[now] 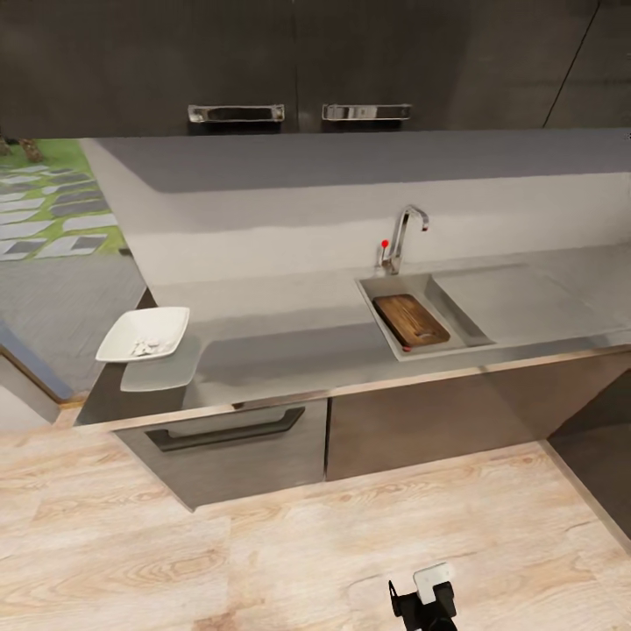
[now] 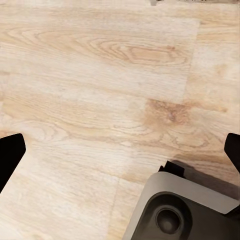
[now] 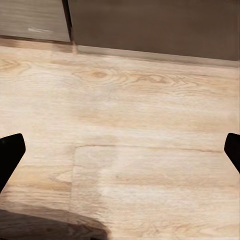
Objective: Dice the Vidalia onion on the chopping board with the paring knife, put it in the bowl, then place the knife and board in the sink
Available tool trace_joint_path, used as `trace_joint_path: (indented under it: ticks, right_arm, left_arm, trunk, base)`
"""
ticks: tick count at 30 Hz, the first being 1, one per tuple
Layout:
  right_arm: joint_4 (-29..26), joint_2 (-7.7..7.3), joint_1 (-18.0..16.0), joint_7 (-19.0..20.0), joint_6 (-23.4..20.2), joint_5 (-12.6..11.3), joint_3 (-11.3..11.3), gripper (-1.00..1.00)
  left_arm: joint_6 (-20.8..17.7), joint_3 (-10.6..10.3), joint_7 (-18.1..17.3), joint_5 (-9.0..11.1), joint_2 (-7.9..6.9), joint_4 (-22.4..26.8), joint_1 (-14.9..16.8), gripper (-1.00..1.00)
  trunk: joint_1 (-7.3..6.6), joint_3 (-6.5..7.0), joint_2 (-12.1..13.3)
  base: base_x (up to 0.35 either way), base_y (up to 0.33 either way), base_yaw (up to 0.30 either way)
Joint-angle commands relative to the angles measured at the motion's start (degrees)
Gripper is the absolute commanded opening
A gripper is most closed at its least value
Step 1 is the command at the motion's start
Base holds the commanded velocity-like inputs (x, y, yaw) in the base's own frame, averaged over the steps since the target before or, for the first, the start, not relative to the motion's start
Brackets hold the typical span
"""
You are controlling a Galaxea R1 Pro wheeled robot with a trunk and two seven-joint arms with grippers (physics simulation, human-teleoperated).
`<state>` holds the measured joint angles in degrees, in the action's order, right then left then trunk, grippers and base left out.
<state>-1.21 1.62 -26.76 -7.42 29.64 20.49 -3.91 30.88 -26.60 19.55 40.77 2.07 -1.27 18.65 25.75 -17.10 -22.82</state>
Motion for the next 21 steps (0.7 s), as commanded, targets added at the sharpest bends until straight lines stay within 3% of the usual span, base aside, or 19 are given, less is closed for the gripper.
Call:
trace_joint_path:
  ticks: [1, 21]
  right_arm:
    - [0.1, 0.03, 0.0, -0.3, 0.2, 0.6, -0.4, 1.0]
    - [0.1, 0.02, 0.0, -0.2, 0.2, 0.6, -0.4, 1.0]
  left_arm:
    - [0.1, -0.5, 0.3, 0.1, 0.04, -0.1, 0.1, 1.0]
    - [0.1, -0.5, 0.3, 0.1, 0.04, -0.1, 0.1, 1.0]
  trunk:
    - [0.03, 0.0, -0.1]
    - [0.03, 0.79, -0.1]
  base:
    - [0.0, 0.0, 0.0]
    - [0.0, 0.0, 0.0]
